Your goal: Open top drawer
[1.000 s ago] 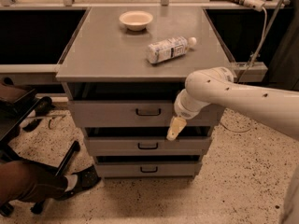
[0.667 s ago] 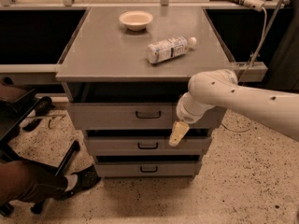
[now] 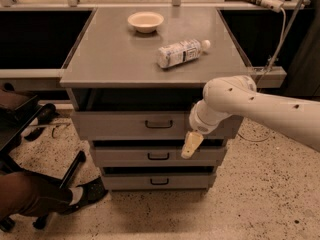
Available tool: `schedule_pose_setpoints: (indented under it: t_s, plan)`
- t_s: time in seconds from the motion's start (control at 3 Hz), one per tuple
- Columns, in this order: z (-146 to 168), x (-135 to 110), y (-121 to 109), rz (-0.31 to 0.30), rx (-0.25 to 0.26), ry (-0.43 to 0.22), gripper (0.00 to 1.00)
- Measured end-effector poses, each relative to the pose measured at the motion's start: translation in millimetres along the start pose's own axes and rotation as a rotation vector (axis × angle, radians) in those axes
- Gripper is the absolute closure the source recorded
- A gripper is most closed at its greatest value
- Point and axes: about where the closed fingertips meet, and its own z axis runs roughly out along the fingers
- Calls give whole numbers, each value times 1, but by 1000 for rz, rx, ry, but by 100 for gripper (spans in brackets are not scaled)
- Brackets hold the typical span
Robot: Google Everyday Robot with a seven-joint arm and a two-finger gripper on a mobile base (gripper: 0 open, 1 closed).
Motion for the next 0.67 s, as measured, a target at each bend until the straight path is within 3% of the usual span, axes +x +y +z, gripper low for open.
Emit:
schedule_pose_setpoints:
  t_s: [0.67]
  plan:
    - [-1, -4, 5, -7, -47, 12, 0]
